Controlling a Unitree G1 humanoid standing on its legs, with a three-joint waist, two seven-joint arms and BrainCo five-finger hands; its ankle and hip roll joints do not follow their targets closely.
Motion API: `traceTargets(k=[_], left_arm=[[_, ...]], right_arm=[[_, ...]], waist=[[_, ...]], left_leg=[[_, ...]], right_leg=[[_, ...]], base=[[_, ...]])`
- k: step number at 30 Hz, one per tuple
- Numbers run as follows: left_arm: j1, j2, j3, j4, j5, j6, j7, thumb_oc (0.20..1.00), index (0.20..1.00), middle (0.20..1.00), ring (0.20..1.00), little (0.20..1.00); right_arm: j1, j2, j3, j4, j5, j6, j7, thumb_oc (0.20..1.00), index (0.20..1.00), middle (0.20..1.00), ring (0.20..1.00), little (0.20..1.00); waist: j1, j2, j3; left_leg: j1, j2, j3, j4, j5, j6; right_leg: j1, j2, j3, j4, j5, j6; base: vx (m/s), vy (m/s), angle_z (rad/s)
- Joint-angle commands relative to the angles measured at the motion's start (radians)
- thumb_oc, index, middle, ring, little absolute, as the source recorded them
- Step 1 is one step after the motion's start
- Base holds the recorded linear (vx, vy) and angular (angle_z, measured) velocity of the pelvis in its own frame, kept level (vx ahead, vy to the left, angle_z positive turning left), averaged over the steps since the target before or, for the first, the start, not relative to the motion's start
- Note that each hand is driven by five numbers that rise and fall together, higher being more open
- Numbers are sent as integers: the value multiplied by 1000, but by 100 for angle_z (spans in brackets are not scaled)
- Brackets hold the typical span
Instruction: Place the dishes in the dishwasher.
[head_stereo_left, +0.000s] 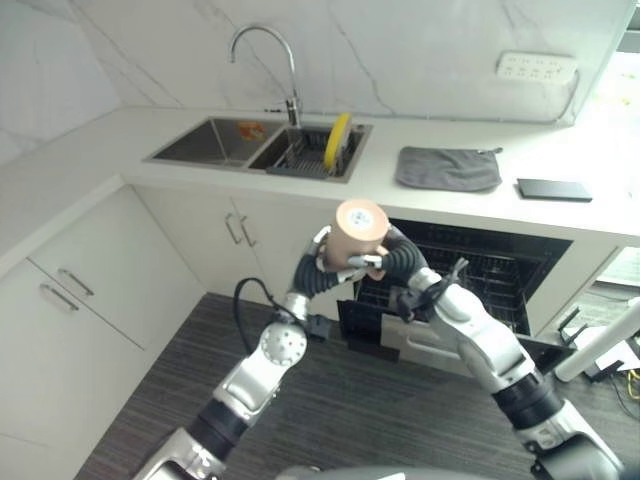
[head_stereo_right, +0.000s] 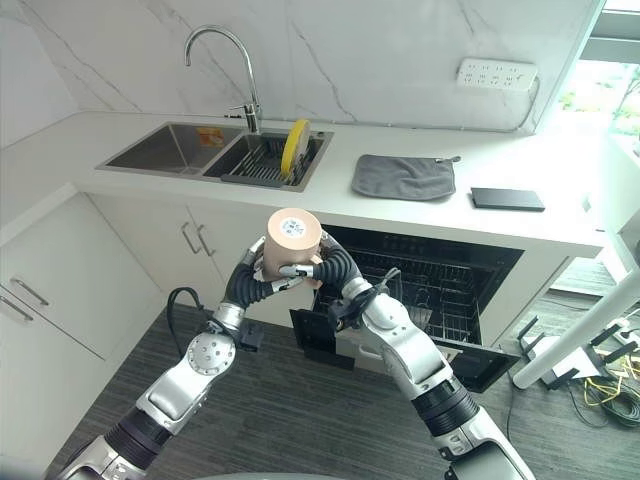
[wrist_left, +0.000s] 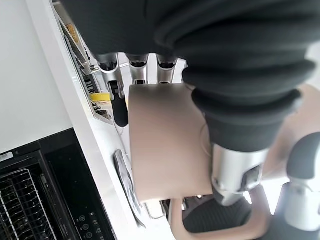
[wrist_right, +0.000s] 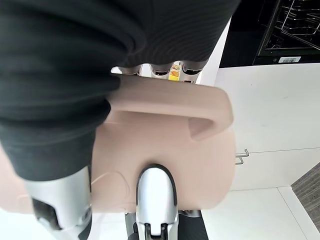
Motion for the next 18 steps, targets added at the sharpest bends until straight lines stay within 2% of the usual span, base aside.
traceTargets(k=[1,10,18], left_arm=[[-132,-15,-56,9,36,-35,9,200,200,200,200,200],[-155,12,-89,-13,202,-37,9,200,200,200,200,200],[-165,36,-108,-41,287,-32,13,200,200,200,200,200]], right_arm=[[-88,49,13,-18,-38,-44,-8,1000,1000,1000,1000,1000],[-104,57,47,-6,-65,-24,-5,1000,1000,1000,1000,1000],[-104,55,62,9,-108,-9,-17,1000,1000,1000,1000,1000]], waist=[[7,-40,-37],[10,-39,-36],[15,-40,-36]], left_leg=[[23,-6,-3,142,-143,14],[28,-12,-7,140,-145,15],[32,-18,-14,137,-147,15]], right_leg=[[-56,-9,98,57,-1,-52],[-49,-9,99,56,-3,-52],[-43,-8,96,57,-6,-52]], base=[[0,0,0],[0,0,0],[4,1,0]])
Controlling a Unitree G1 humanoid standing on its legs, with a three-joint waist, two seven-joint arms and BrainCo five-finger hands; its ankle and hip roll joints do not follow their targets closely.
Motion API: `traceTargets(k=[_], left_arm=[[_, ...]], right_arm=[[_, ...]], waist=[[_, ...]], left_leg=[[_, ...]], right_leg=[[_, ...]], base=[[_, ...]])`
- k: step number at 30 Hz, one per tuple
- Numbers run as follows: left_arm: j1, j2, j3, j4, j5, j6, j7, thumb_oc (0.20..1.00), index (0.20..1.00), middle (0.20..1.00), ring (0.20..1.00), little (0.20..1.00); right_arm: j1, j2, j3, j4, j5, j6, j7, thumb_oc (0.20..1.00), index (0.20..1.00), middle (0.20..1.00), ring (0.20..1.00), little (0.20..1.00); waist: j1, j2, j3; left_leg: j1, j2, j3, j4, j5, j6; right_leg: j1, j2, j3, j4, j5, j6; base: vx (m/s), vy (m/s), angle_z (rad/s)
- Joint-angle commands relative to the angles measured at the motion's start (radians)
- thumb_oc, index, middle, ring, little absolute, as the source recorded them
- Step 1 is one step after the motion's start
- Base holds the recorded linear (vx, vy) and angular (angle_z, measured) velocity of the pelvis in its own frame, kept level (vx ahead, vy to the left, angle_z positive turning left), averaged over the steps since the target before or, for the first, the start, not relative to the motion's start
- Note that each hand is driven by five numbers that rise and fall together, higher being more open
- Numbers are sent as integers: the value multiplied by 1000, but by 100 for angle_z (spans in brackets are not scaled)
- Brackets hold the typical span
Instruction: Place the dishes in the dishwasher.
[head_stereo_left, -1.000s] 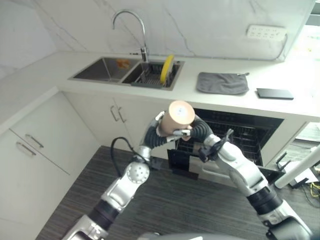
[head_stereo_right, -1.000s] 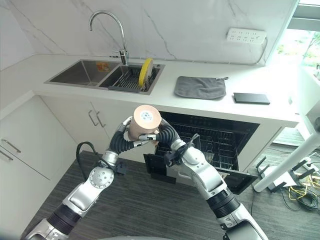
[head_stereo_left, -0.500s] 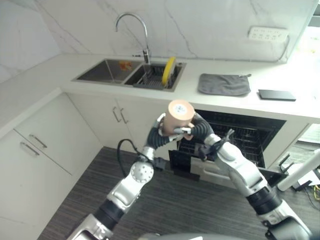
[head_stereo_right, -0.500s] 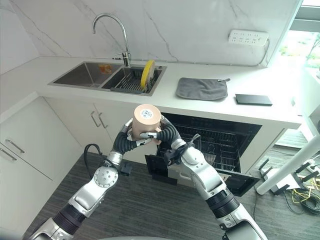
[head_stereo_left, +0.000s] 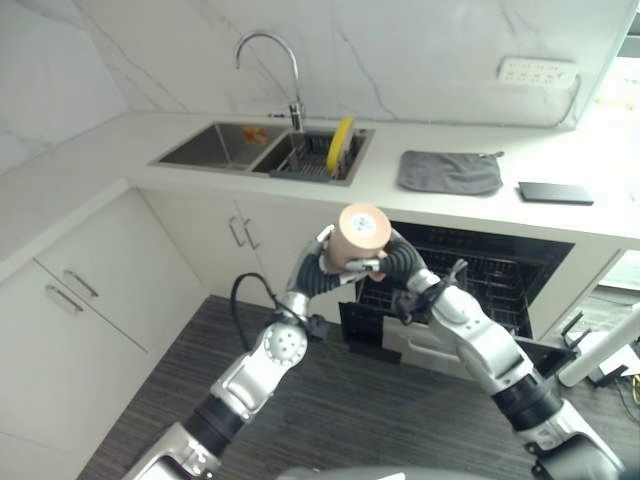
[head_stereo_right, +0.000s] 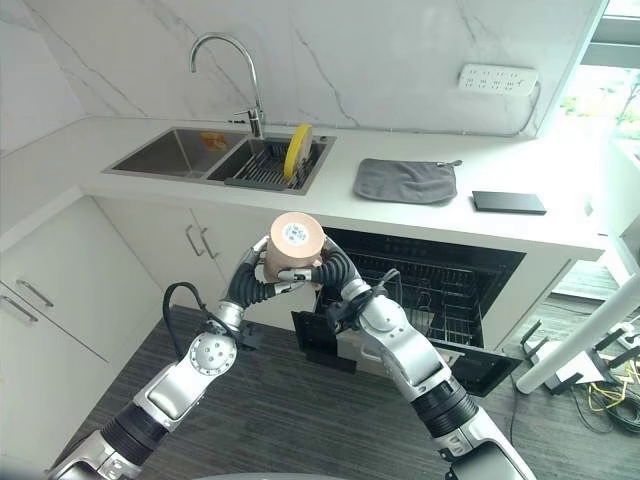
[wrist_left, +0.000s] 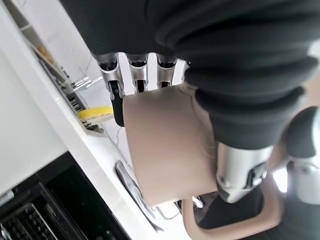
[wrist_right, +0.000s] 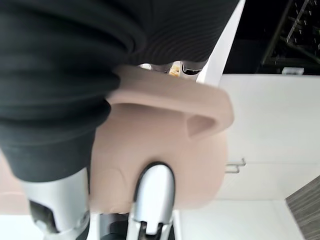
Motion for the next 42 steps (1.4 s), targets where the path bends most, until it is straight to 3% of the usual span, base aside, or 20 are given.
traceTargets(k=[1,15,25,37,42], left_arm=[[-142,-6,-83,-46,108,-68,-14,200,200,200,200,200],[-154,18,-128,-49,195,-90,-28,200,200,200,200,200],[-124,-11,-177,-39,87,-56,-73,200,200,200,200,200],[-97,-30,-185,-14,66,-59,-70,200,200,200,200,200],[-95,-33,-188,-10,74,-65,-66,200,200,200,200,200]], right_arm=[[-102,57,32,9,-26,-29,2,1000,1000,1000,1000,1000],[-96,39,48,32,-75,-52,0,1000,1000,1000,1000,1000],[-103,57,55,25,-39,-91,-20,1000,1000,1000,1000,1000],[-100,70,30,-19,-14,-190,-74,1000,1000,1000,1000,1000],[-94,73,30,-33,-15,-193,-69,1000,1000,1000,1000,1000]], waist=[[13,-45,-32],[10,-40,-30],[10,-32,-27],[9,-25,-26],[8,-22,-26]], left_leg=[[22,-17,-11,135,-148,16],[27,-26,-16,136,-153,17],[31,-34,-18,135,-156,20],[31,-40,-16,135,-160,25],[31,-41,-12,134,-161,26]], right_leg=[[-60,-8,99,58,-3,-48],[-56,-7,108,65,-12,-48],[-55,-4,113,69,-17,-49],[-58,-4,119,70,-19,-49],[-58,-5,120,68,-19,-49]], base=[[0,0,0],[2,1,0],[0,0,0],[0,0,0],[0,0,0]])
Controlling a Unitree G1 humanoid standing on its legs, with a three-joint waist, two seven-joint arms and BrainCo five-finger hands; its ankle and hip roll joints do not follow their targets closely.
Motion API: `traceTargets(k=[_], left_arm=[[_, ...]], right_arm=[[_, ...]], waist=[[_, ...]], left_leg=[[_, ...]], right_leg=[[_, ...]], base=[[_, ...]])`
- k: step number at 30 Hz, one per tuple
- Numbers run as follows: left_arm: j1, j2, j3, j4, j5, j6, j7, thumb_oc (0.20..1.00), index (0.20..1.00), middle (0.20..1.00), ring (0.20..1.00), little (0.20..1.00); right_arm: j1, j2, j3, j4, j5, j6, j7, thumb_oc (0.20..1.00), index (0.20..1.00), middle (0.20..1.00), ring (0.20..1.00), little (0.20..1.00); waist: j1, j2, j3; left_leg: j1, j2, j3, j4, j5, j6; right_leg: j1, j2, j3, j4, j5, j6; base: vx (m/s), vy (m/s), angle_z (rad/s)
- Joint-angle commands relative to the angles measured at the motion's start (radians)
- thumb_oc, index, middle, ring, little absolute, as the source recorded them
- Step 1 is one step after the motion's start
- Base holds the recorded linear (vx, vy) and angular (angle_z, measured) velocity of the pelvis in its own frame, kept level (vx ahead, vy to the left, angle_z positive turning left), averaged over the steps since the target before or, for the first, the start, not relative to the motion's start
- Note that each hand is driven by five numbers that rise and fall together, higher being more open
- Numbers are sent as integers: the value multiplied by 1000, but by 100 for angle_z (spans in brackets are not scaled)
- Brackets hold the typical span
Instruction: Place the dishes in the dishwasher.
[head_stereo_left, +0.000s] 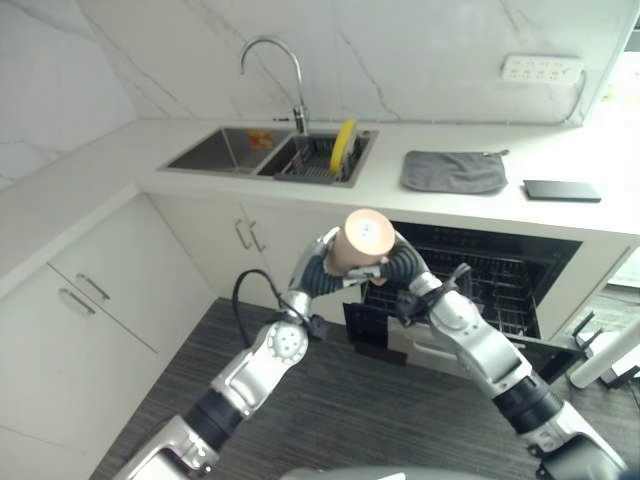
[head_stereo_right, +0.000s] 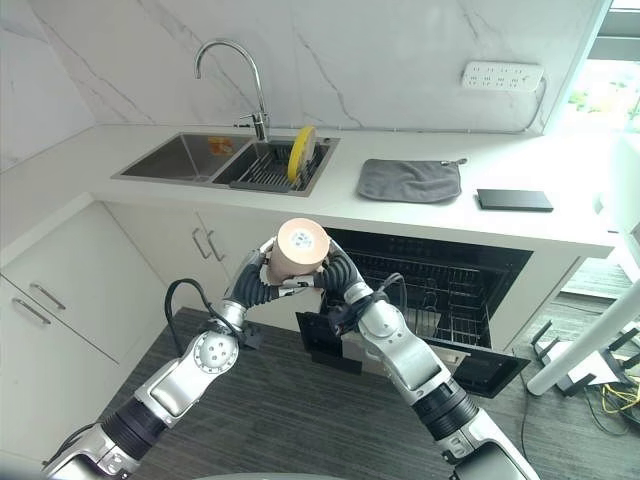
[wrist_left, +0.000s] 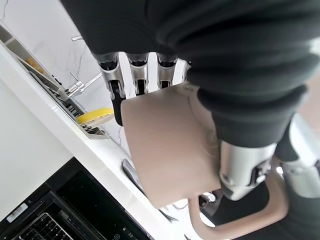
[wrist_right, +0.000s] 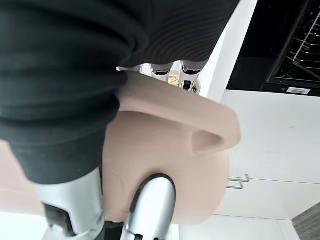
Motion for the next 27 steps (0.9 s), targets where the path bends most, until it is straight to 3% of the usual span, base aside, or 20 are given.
traceTargets(k=[1,18,19,21,27], left_arm=[[-63,-38,-146,-38,23,-89,-57,200,200,200,200,200],[-77,-35,-155,-42,37,-108,-94,200,200,200,200,200],[-76,-34,-155,-44,37,-110,-100,200,200,200,200,200],[-80,-34,-160,-43,35,-114,-105,200,200,200,200,200],[-82,-39,-178,-53,46,-128,-126,200,200,200,200,200]], right_arm=[[-101,90,3,-69,44,-103,-1,1000,1000,1000,1000,1000],[-102,102,27,-45,63,-110,9,1000,1000,1000,1000,1000],[-101,103,27,-46,64,-116,11,796,796,796,796,796],[-106,106,32,-45,70,-132,16,200,200,200,200,200],[-113,120,47,-45,117,-162,22,200,200,200,200,200]], waist=[[9,-54,-23],[12,-56,-24],[13,-57,-24],[14,-57,-25],[20,-56,-26]], left_leg=[[31,-38,-5,134,-163,23],[29,-37,4,129,-161,25],[29,-37,3,128,-161,25],[29,-38,2,128,-161,25],[30,-41,-4,121,-162,26]], right_leg=[[-62,-5,119,68,-16,-53],[-63,-9,108,65,-13,-51],[-62,-9,108,65,-13,-51],[-63,-9,108,65,-13,-51],[-62,-8,110,60,-13,-51]], base=[[0,0,0],[0,0,0],[0,0,0],[0,0,0],[0,0,0]])
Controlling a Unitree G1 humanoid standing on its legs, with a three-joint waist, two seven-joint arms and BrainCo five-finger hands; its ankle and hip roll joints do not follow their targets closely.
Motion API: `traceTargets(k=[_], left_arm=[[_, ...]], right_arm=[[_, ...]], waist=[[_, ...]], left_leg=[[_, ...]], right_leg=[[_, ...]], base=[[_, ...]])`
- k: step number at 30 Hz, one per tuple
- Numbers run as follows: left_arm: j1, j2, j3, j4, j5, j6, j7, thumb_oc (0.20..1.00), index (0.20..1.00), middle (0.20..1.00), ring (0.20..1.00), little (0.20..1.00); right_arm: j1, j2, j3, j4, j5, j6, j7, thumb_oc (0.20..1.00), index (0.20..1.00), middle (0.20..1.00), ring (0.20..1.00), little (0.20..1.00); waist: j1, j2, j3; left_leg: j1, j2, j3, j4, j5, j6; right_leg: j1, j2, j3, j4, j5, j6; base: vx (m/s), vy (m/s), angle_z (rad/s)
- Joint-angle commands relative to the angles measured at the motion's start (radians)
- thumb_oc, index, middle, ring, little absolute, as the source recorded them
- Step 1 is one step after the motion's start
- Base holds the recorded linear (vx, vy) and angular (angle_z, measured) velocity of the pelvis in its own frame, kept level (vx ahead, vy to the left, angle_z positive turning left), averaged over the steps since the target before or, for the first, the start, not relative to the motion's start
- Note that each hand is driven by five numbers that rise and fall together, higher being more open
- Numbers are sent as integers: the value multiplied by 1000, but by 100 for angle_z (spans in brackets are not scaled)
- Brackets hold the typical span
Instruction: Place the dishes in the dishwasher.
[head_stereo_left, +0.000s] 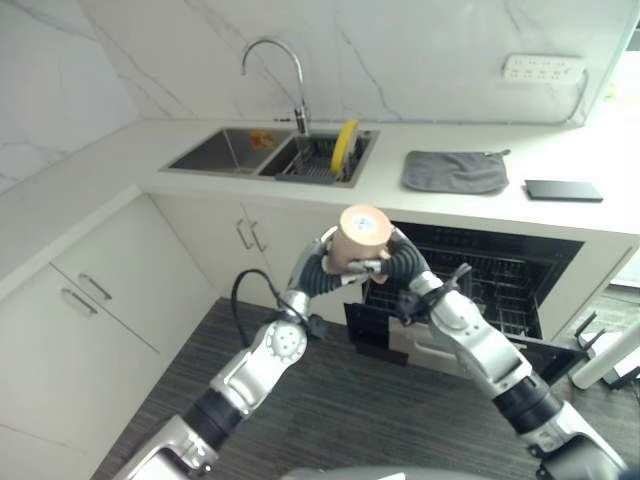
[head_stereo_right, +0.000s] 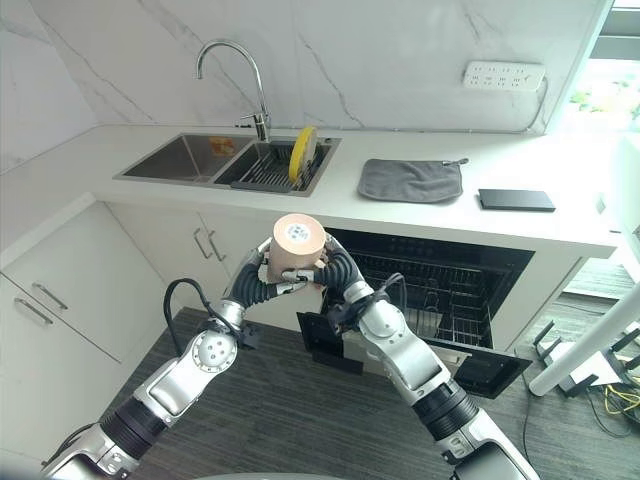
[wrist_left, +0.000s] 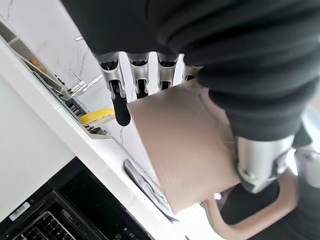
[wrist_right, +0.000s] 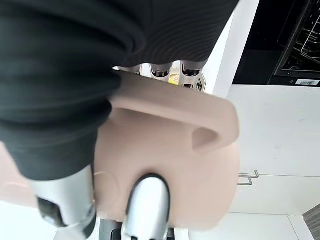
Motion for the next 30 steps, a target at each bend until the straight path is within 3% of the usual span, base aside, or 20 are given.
traceTargets(k=[1,9,11,12,13,15,23,30], left_arm=[[-83,-42,-189,-58,65,-125,-116,200,200,200,200,200],[-94,-38,-200,-60,97,-122,-119,200,200,200,200,200],[-98,-37,-201,-57,97,-116,-119,539,539,539,539,539],[-98,-37,-201,-56,100,-116,-117,639,639,639,639,639],[-99,-37,-201,-54,100,-116,-112,959,959,959,959,959],[-100,-37,-199,-53,90,-100,-122,1000,1000,1000,1000,1000],[-106,-35,-184,-16,88,-11,-91,1000,1000,1000,1000,1000],[-45,14,-105,29,95,-33,-40,1000,1000,1000,1000,1000]], right_arm=[[-114,122,40,-46,77,-140,25,200,200,200,200,200],[-114,132,37,-47,100,-174,10,200,200,200,200,200],[-117,137,38,-42,117,-178,1,200,200,200,200,200],[-116,139,37,-40,126,-181,-2,200,200,200,200,200],[-114,142,39,-38,133,-185,-10,200,200,200,200,200],[-111,147,37,-34,158,-194,-30,200,200,200,200,200],[-87,173,-19,-6,279,-266,-157,200,200,200,200,200],[11,135,-146,-19,332,-360,-193,200,200,200,200,200]], waist=[[17,-56,-27],[15,-53,-29],[16,-52,-30],[16,-51,-30],[17,-50,-30],[17,-49,-31],[8,-40,-32],[-5,-29,-27]], left_leg=[[31,-41,-2,121,-161,26],[28,-39,3,117,-159,25],[27,-38,3,116,-158,24],[27,-38,3,116,-157,24],[28,-38,3,115,-157,25],[28,-36,6,113,-155,24],[33,-26,19,101,-145,20],[37,-14,31,80,-132,18]], right_leg=[[-61,-8,109,59,-12,-52],[-64,-9,105,56,-10,-50],[-64,-9,105,55,-10,-50],[-64,-9,104,55,-10,-50],[-64,-9,103,55,-10,-50],[-62,-10,100,52,-9,-50],[-63,-9,94,50,-5,-49],[-67,-10,84,47,0,-47]], base=[[0,0,0],[0,0,0],[0,0,0],[0,0,0],[0,0,0],[0,0,0],[-13,-4,0],[-34,-22,6]])
